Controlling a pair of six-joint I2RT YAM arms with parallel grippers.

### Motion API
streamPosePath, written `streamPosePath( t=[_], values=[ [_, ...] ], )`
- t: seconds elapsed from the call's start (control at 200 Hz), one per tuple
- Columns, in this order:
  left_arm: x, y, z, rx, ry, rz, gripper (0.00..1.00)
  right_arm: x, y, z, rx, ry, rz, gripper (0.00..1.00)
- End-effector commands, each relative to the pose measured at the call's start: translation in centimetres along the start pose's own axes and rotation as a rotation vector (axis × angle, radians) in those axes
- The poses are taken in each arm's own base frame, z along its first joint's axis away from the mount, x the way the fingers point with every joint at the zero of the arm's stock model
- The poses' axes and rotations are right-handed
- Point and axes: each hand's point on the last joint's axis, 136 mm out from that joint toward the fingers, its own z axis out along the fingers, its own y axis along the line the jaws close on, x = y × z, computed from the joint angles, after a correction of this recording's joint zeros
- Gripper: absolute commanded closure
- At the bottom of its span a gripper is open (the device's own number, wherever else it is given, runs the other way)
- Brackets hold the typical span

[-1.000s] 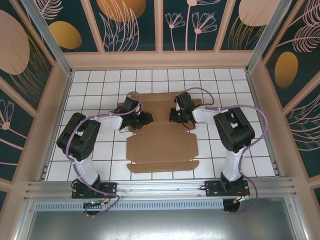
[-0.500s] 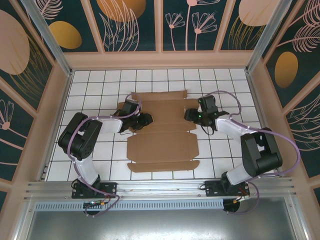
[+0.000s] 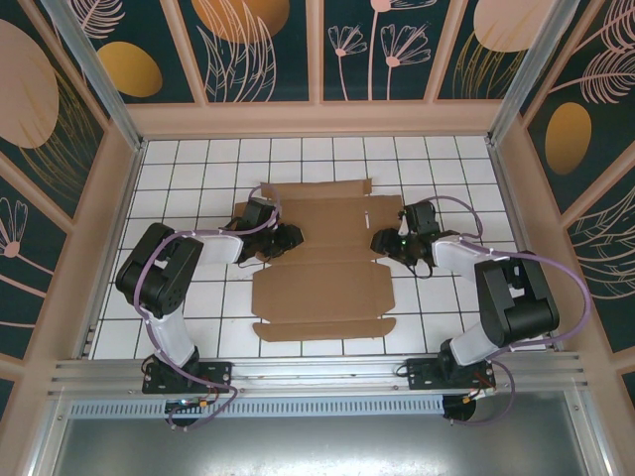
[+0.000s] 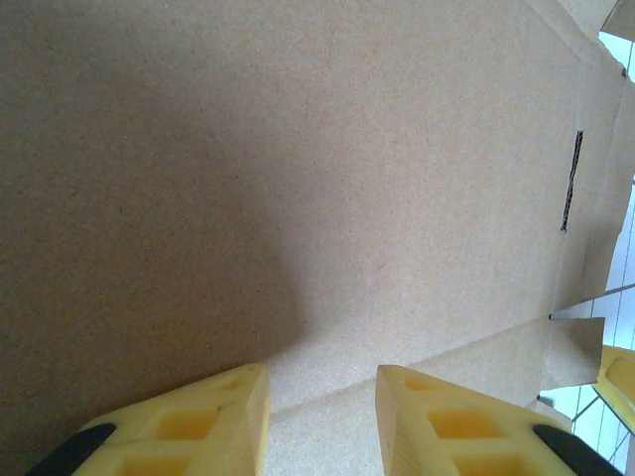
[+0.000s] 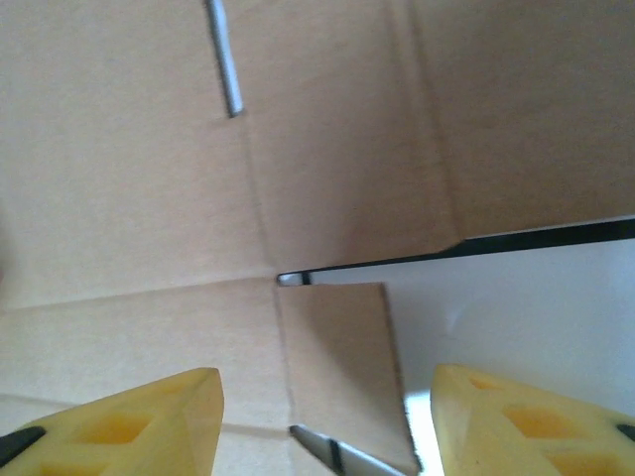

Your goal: Fold the paper box

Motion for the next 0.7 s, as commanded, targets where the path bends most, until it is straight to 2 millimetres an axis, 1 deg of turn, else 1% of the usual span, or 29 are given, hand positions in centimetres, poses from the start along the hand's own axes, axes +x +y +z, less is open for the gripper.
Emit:
streamPosePath(
  t=[0.0,0.17,0.28,0.38,0.455,0.545,0.626,0.696],
  values=[
    [1.0,2.9,0.7,-0.096,0.024,-0.011,0.66,0.3,2.9,-0.7,-0.115,0.031,-0.009,0.44],
    [0.9,2.9,0.7,-0.097,0.023,-0.011,0.66,1.4,5.5,-1.0,-0.141,0.067,-0.068,0.45],
    [0.8,2.8,0.7,-0.096,0.023,-0.006,0.67,2.4,6.4,0.0,-0.15,0.109,-0.091,0.45],
    [0.9,2.9,0.7,-0.098,0.023,-0.007,0.67,3.2,6.3,1.6,-0.131,0.144,-0.103,0.45],
    [0.9,3.0,0.7,-0.1,0.024,-0.006,0.67,3.6,5.3,3.0,-0.091,0.168,-0.09,0.45],
    [1.0,3.1,0.7,-0.103,0.026,-0.006,0.67,3.8,4.2,3.9,-0.048,0.174,-0.089,0.45],
    [1.0,3.0,0.5,-0.101,0.024,-0.005,0.67,3.4,4.5,3.6,-0.047,0.164,-0.097,0.46],
    [0.8,2.6,0.3,-0.094,0.017,0.002,0.67,2.3,6.2,2.0,-0.09,0.118,-0.128,0.46]
  ],
)
